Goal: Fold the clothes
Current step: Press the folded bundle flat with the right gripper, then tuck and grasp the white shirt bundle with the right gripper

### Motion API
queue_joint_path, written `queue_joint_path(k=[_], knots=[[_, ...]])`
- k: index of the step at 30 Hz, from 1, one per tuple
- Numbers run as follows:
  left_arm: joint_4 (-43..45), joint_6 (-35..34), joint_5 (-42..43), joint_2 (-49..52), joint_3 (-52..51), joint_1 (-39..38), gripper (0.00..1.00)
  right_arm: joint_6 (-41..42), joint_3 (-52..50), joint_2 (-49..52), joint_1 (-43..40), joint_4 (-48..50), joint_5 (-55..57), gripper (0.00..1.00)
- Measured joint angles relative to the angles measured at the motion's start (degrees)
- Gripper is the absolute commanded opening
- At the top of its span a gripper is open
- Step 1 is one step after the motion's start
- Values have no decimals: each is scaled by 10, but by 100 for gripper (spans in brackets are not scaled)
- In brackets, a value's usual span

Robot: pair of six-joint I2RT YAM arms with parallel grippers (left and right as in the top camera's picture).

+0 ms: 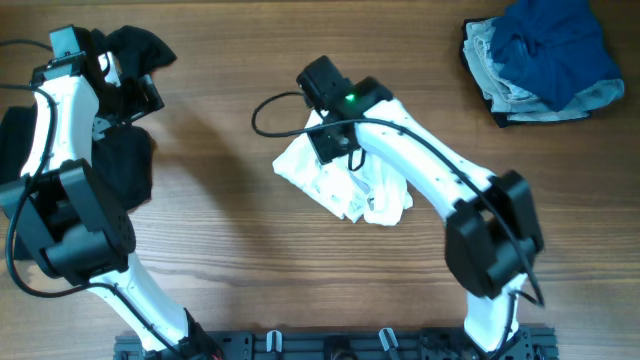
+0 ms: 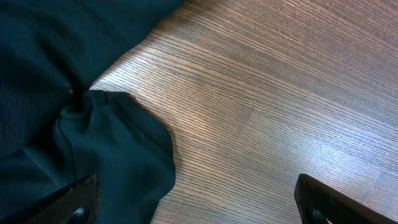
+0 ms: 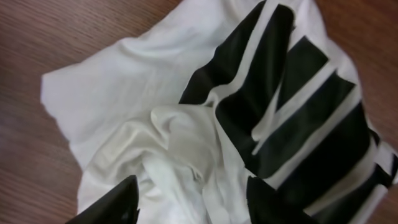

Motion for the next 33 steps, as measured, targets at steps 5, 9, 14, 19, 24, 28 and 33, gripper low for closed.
queue_joint_path(k=[5, 9, 14, 19, 24, 28, 33], knots=[[0, 0, 0, 0, 0, 0, 100, -16, 0, 23, 0, 14, -2, 41], [0, 0, 0, 0, 0, 0, 100, -22, 0, 24, 0, 31, 1, 30], [0, 0, 0, 0, 0, 0, 100, -27, 0, 24, 0, 44, 4, 9], [0, 0, 0, 0, 0, 0, 100, -28, 0, 24, 0, 48, 8, 4], [0, 0, 0, 0, 0, 0, 100, -28, 8, 24, 1, 36, 9, 4], [0, 0, 0, 0, 0, 0, 100, -28, 62, 24, 10, 6, 7, 4], [0, 0, 0, 0, 0, 0, 100, -30, 116, 24, 48, 11, -5, 4]])
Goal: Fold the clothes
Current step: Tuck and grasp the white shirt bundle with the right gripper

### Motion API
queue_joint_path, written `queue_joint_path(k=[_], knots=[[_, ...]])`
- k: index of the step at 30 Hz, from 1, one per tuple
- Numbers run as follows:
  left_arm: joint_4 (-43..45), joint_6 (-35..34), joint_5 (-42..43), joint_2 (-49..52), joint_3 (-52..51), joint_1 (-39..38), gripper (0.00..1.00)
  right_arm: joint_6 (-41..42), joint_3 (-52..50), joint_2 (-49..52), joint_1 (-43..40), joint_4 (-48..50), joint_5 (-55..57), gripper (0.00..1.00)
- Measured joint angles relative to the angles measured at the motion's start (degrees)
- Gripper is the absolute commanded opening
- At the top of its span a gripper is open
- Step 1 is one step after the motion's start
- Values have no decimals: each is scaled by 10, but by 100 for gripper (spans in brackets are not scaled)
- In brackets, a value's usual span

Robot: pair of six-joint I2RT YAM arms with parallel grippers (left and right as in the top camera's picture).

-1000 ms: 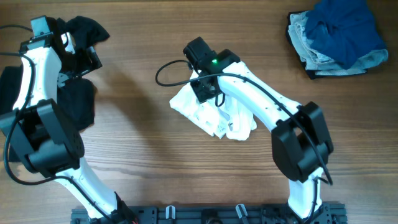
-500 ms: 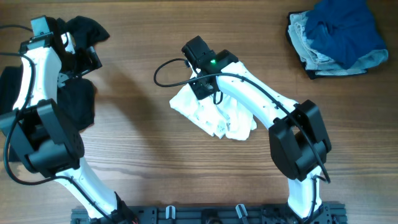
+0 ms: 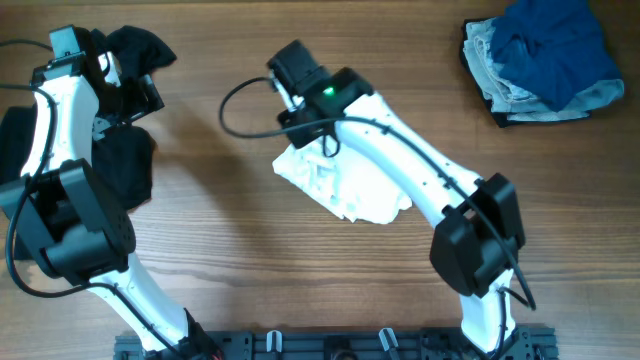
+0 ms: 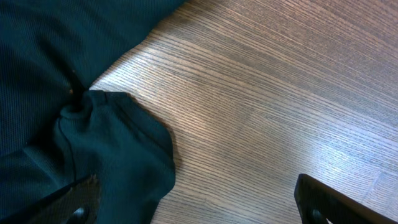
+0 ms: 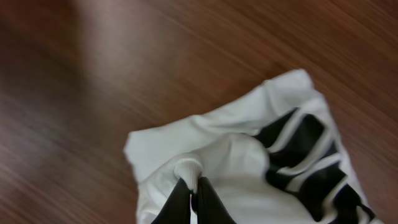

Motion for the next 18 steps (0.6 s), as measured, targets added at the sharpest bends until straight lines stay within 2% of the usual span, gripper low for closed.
queue_joint_path(k=[9, 10, 12, 13, 18], knots=[[4, 0, 0, 0, 0, 0, 100, -2, 0, 19, 62, -14, -29, 4], [4, 0, 0, 0, 0, 0, 100, -2, 0, 23, 65, -19, -32, 14], [4, 0, 0, 0, 0, 0, 100, -1, 0, 27, 68, -26, -35, 49], [4, 0, 0, 0, 0, 0, 100, -5, 0, 27, 69, -32, -38, 55], [4, 0, 0, 0, 0, 0, 100, -11, 0, 27, 67, -72, -31, 61]])
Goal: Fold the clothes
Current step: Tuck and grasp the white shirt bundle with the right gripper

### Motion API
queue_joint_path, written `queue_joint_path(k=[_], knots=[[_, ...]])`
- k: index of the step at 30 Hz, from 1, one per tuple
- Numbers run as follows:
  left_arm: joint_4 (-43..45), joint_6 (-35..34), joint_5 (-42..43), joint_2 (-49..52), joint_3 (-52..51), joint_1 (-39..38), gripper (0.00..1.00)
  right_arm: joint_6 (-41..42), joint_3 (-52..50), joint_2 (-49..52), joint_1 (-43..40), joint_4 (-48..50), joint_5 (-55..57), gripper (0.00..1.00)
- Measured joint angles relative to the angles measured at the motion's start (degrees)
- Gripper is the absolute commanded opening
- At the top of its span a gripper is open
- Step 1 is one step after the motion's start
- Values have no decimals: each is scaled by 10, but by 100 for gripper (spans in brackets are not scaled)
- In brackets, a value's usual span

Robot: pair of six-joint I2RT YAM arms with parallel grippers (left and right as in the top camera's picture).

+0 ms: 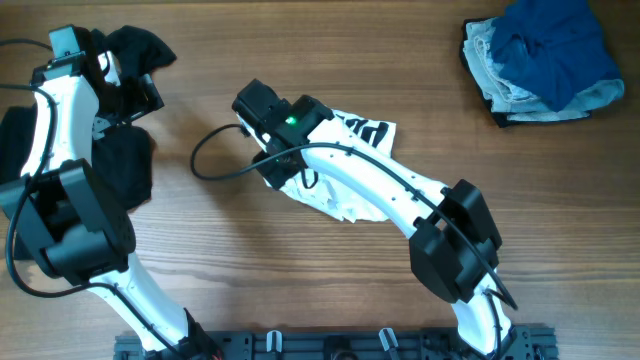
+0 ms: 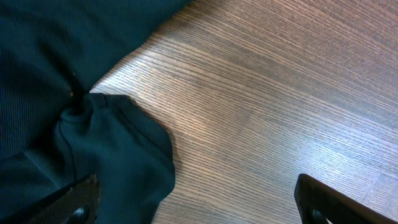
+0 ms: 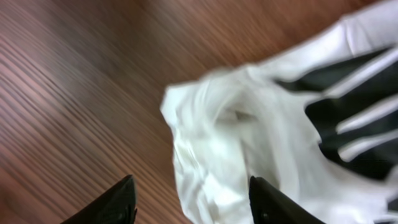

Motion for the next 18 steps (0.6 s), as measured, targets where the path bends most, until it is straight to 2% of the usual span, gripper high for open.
queue_joint_path(k=[3, 7, 12, 16, 17, 18], knots=[[0, 0, 0, 0, 0, 0, 100, -12, 0, 0, -6, -32, 15, 67], [0, 0, 0, 0, 0, 0, 100, -38, -3, 0, -26, -61, 34, 68], [0, 0, 0, 0, 0, 0, 100, -74, -55, 0, -52, -38, 41, 68], [0, 0, 0, 0, 0, 0, 100, -117, -106, 0, -61, -25, 23, 80], [0, 0, 0, 0, 0, 0, 100, -125, -110, 0, -60, -21, 19, 86], [0, 0, 0, 0, 0, 0, 100, -136, -113, 0, -58, -19, 15, 98]])
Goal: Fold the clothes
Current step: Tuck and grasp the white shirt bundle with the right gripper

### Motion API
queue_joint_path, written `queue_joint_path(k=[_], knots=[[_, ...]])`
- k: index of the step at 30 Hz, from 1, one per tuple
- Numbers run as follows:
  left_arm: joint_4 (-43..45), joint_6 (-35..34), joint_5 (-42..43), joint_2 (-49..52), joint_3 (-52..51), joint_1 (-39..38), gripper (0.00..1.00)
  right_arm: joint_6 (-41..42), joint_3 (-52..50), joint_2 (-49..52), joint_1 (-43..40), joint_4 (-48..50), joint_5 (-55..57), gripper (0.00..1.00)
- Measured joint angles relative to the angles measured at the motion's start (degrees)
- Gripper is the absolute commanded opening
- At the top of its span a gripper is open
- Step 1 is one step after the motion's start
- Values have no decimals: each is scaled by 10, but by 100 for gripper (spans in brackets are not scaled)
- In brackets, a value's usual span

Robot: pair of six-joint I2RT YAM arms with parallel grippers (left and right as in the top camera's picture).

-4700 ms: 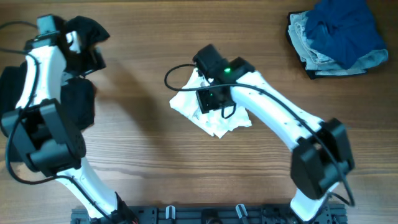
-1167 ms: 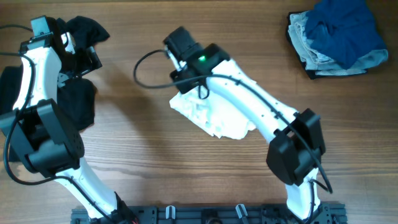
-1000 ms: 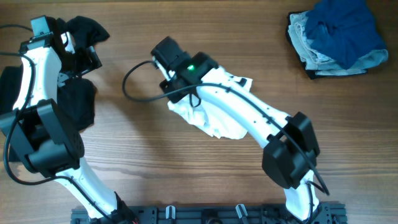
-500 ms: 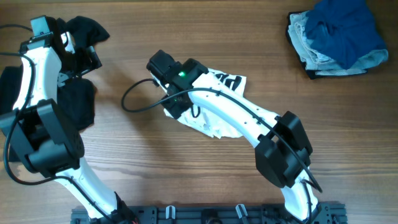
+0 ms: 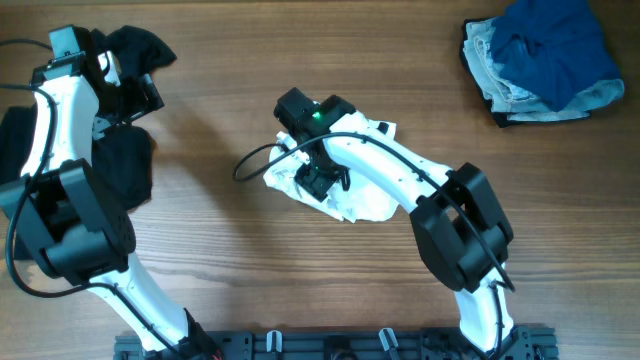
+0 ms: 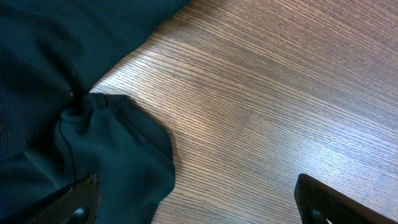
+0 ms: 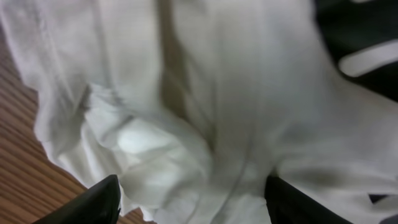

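A crumpled white shirt [image 5: 365, 195] with black print lies mid-table. My right gripper [image 5: 322, 180] hovers low over its left part, open. In the right wrist view white cloth [image 7: 205, 93] fills the frame, the black print [image 7: 367, 31] shows at the top right, and the right gripper [image 7: 193, 202] has only loose folds between its spread fingers. My left gripper [image 5: 125, 88] is at the far left over a black garment [image 5: 125, 165]. It is open [image 6: 196, 199], with a lobe of the dark cloth [image 6: 118, 149] beside its left finger.
A pile of blue and grey clothes [image 5: 540, 55] sits at the back right corner. A black cable [image 5: 255, 160] loops off the right arm beside the shirt's left edge. Bare wood table [image 5: 230, 260] lies in front of both arms.
My right gripper was open at the shirt's left edge above the table. Now it is open farther right, close down over the white cloth. The left arm has not moved.
My right gripper was open over the bunched white shirt, then shut on a fold of it near the shirt's back left. Then it was open at the left edge with the shirt spread wider and its print showing. Now it is open over the shirt's left part.
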Motion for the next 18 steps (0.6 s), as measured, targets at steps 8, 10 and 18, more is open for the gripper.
queue_joint_path(k=[8, 10, 18], knots=[[0, 0, 0, 0, 0, 0, 100, -34, -3, 0, 15, 7, -22, 100], [2, 0, 0, 0, 0, 0, 100, -35, -3, 4, 15, 9, -21, 100], [2, 0, 0, 0, 0, 0, 100, -16, -3, 52, 18, 24, 30, 79]])
